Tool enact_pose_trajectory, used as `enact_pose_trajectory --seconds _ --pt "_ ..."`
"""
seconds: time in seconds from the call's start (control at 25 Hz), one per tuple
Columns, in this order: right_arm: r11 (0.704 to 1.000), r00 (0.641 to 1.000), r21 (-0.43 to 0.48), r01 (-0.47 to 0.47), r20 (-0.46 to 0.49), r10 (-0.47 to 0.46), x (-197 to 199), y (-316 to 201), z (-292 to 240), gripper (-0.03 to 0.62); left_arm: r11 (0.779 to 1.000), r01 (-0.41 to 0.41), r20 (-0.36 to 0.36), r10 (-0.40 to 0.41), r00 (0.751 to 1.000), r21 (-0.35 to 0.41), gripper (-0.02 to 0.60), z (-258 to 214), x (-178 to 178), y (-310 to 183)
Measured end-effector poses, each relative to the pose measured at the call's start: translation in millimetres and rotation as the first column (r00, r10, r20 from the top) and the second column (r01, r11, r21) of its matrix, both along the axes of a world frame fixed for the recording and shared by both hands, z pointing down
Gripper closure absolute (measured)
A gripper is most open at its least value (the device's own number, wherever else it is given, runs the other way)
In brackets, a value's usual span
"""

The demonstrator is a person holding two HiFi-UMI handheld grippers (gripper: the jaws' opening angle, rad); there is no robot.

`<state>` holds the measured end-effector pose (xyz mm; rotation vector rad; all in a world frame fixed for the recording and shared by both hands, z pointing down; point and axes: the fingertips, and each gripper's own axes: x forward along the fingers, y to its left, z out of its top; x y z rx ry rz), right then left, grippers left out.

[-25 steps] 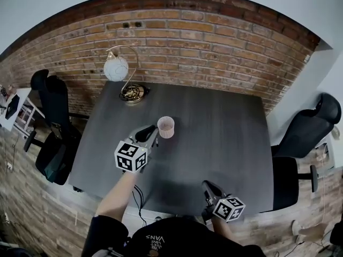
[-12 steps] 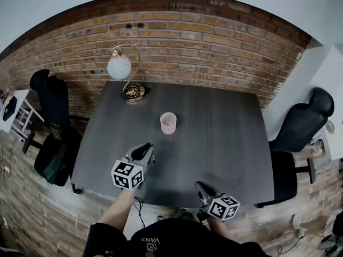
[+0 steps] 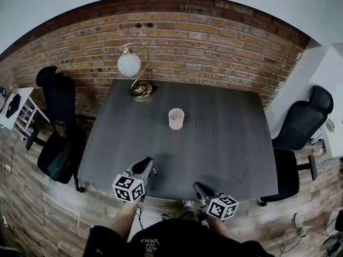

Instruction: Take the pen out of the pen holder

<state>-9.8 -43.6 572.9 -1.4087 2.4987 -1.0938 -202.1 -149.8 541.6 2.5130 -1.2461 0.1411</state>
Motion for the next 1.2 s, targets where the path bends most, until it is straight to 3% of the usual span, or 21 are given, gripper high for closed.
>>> enact_pose_trajectory --seconds 0.52,1.2 --pt "1.0 1.0 -0.012 0.001 -0.003 -0.001 -29 39 10 0.592 0.996 0.035 -0.042 -0.038 0.998 -0.079 0.477 32 -36 72" --pt "0.998 0.998 -0.022 0.056 -0.028 -0.057 -57 56 18 0.592 0.978 0.149 -0.101 -0.164 0.981 -0.145 0.477 50 -89 131"
